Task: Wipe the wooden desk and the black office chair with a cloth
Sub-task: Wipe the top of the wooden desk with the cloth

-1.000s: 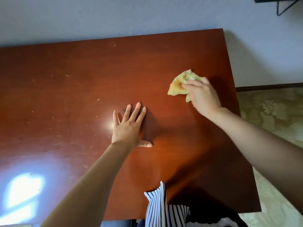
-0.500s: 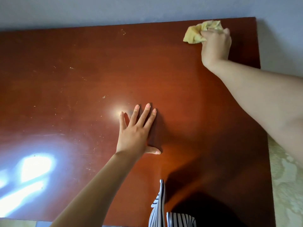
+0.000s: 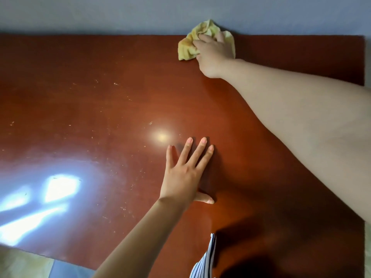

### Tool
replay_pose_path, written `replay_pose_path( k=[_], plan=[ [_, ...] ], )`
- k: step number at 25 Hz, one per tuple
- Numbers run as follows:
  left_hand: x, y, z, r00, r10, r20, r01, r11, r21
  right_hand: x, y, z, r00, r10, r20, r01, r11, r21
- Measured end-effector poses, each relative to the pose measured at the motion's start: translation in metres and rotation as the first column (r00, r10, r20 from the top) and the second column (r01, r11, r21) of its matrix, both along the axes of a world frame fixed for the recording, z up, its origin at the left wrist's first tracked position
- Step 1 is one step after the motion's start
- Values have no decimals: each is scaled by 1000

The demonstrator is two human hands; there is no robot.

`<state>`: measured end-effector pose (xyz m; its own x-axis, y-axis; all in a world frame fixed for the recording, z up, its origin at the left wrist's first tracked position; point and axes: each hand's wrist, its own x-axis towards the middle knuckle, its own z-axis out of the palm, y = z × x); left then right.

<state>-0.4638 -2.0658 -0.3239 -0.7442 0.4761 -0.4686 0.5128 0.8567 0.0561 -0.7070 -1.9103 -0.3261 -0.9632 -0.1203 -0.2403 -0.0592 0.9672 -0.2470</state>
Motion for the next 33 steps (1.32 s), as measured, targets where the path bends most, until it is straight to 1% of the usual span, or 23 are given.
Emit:
replay_pose_path(
  k=[4,6,8,11,13,15,18,20,25,27,29,33],
  plan=[
    [-1,0,0,1000,20,19,-20,1000,-5,-22,-23,3,996,72,53,-71,997,-14],
    [-2,-1,-1,999,31,18,-31,1000,-5,-23,-30,0,996,78,34,-76,997,-31],
    [-3,-2,0,1000,27,11,-27,1000,-14,-11,-34,-3,991,133,-13,-134,990,-51],
    [-5,-2,1,999,-12,-30,10,998,-58,24,-33,-7,953,291,-88,-298,951,-78],
    [-4,1,4,996,-50,-70,43,994,-105,55,-30,-8,927,359,-109,-370,921,-118],
    [-2,3,8,991,-79,-103,66,990,-128,89,-27,-10,918,377,-119,-392,908,-150],
    [16,-1,11,984,-92,-150,82,994,-72,140,-27,-14,930,344,-134,-364,912,-188],
    [37,-11,11,985,-36,-170,33,999,-18,168,-27,-16,934,332,-131,-352,915,-196],
    [88,-39,16,967,163,-195,-153,986,69,231,-22,-15,925,365,-103,-379,904,-198],
    [95,-47,18,950,243,-198,-234,970,71,253,-20,-15,917,389,-84,-398,896,-196],
    [104,-55,21,947,261,-186,-260,965,35,280,-18,-12,912,402,-83,-411,892,-191],
    [113,-59,23,962,241,-126,-244,970,-7,332,-13,-9,916,383,-115,-399,895,-197]
  ],
)
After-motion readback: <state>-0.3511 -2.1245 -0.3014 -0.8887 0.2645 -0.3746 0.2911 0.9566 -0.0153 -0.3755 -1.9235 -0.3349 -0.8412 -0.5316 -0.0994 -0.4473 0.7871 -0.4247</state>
